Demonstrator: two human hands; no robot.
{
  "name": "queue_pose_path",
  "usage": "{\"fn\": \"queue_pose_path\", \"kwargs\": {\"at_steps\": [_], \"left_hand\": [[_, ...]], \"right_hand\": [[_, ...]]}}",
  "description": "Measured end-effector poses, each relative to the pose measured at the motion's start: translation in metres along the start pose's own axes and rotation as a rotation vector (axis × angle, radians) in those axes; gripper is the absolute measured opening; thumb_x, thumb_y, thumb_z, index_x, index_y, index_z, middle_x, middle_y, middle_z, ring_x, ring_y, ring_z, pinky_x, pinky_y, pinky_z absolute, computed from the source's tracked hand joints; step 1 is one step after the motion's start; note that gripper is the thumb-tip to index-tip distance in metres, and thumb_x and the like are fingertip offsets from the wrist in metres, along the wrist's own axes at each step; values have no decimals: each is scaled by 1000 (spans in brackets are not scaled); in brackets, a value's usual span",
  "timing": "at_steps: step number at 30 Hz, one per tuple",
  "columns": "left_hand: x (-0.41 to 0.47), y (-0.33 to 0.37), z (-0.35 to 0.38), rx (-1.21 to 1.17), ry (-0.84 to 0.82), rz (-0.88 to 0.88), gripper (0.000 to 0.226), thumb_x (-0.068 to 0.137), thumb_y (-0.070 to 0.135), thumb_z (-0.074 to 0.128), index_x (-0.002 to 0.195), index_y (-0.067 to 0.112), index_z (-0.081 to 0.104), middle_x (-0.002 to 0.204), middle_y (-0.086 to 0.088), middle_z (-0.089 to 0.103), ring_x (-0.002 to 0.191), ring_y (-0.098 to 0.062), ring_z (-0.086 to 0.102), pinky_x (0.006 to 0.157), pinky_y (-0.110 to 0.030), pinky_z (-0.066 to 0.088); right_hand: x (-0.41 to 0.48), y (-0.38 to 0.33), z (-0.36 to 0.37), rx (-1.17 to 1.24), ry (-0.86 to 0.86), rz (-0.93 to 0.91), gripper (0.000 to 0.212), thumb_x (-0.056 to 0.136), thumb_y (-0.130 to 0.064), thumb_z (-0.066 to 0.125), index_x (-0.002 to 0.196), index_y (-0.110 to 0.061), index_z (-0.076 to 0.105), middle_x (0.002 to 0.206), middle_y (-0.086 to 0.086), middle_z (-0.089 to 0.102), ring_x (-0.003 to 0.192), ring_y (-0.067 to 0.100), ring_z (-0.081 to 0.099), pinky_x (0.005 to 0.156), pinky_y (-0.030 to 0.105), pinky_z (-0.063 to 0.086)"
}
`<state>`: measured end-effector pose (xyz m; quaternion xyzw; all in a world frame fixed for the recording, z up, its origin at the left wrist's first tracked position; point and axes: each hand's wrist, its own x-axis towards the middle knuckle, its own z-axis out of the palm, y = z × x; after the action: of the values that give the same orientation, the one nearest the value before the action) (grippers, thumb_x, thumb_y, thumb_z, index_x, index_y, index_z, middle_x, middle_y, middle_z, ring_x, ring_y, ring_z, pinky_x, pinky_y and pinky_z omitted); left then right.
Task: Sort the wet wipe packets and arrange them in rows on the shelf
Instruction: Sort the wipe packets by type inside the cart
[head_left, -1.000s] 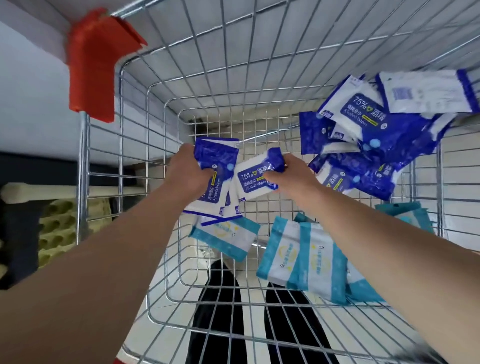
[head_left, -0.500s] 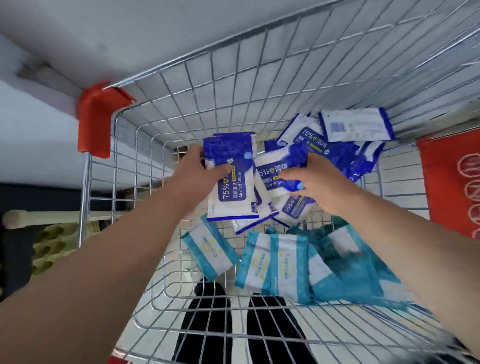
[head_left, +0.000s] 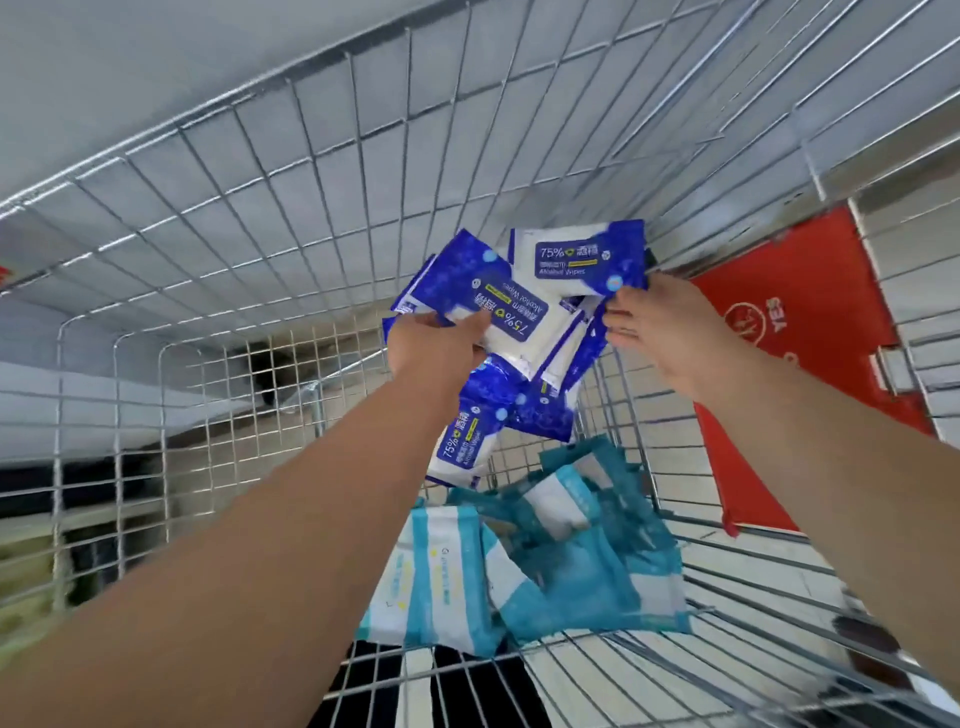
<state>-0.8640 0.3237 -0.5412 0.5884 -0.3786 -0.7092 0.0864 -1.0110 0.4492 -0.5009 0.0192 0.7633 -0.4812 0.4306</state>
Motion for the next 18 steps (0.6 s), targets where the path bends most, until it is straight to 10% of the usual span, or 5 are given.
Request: {"fn": "queue_pose_path", "kwargs": {"at_steps": [3,8,13,18], "left_hand": [[3,4,15,-42,86,35,46,67,15,86,96,3,53,95,-13,71,72,-24,73,73,-38,60],[-4,4,31,0,33,47,47,68,22,86,102,0,62,96,-14,72,72,-23,73,57,-28,57],[-15,18,13,288,42,133,31,84,40,69,84,10,61,82,-9,72,63,-21,71,55,-34,59],[-11,25,0,474,57,237,24,92,30,60,76,13,62,76,-8,73,64,-23,72,65,-44,61]], "right_hand": [[2,5,-2,-148,-8,-16,21,93,-20,56,114,-16,56,97,1,66,80,15,65,75,35,55],[-6,7,-2,-39,-115,66,35,83,-6,71,102,-28,51,90,-2,71,77,22,71,67,41,60],[-5,2,7,253,265,-104,39,69,0,81,83,-15,48,87,6,65,75,21,70,66,35,60],[13,0,15,-27,379,-280,28,67,-15,82,74,-21,56,83,8,64,83,31,67,77,46,57]]}}
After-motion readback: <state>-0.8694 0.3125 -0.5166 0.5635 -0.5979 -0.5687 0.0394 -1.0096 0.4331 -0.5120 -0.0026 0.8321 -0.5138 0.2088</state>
